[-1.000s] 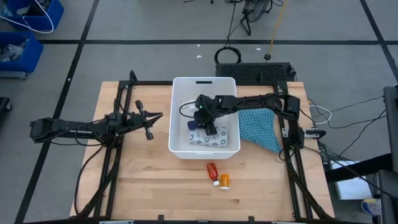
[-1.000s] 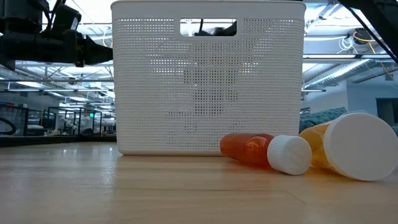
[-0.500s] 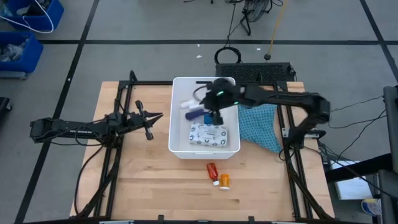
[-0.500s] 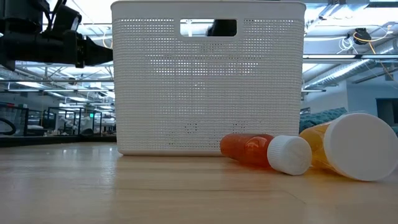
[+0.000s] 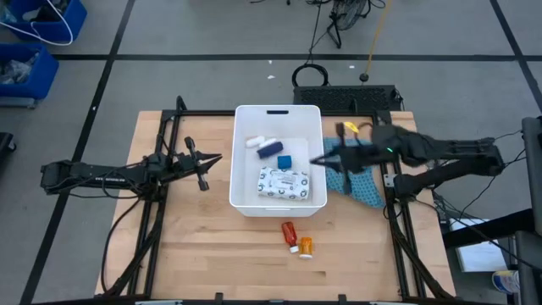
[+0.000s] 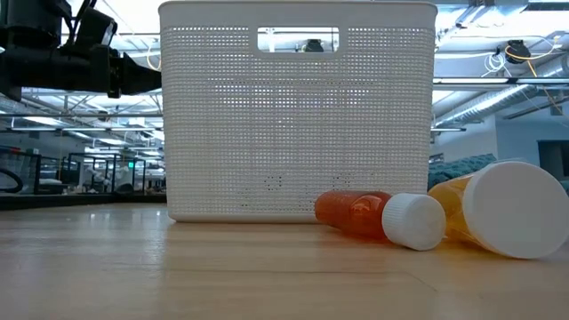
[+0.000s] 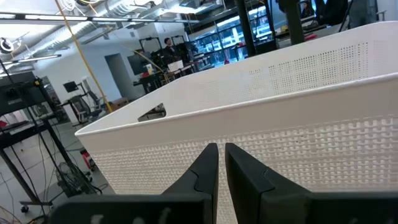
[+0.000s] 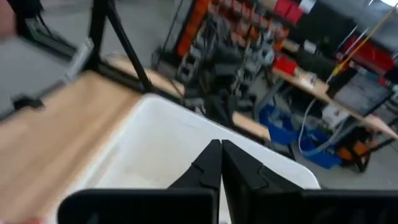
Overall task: Pick & place medical supplies in basket/bin
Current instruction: Put the red medicine bottle into the white bin
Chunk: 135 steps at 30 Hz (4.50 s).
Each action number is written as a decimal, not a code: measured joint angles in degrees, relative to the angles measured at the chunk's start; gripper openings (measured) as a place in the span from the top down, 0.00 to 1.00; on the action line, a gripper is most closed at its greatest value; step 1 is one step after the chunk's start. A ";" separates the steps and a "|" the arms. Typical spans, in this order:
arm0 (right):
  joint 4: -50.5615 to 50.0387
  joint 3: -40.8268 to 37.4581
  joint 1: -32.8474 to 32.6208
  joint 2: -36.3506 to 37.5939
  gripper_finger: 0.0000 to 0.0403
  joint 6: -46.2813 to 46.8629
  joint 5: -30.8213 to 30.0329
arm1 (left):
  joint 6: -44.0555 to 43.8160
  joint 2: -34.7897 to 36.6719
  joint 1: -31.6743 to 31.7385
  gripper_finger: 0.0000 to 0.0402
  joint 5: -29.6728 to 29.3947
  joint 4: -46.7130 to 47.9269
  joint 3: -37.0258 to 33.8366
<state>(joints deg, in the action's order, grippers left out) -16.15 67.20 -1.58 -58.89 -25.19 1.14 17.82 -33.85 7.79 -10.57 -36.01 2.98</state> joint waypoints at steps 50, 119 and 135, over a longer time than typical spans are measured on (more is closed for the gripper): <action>39.00 -59.74 9.85 41.64 1.00 17.67 12.47 | -2.88 0.00 -0.02 0.91 0.00 1.42 -0.02; 39.07 -59.67 9.72 41.46 1.00 22.92 17.13 | 28.88 -87.01 -32.26 0.78 -6.36 61.80 91.47; 37.88 -59.70 9.72 41.44 1.00 22.99 17.03 | 35.93 -89.18 -30.06 0.17 -5.87 64.69 91.06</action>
<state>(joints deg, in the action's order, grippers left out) 21.73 7.51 8.14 -17.45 -2.20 18.17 53.75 -123.03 -22.26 -16.44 28.68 94.04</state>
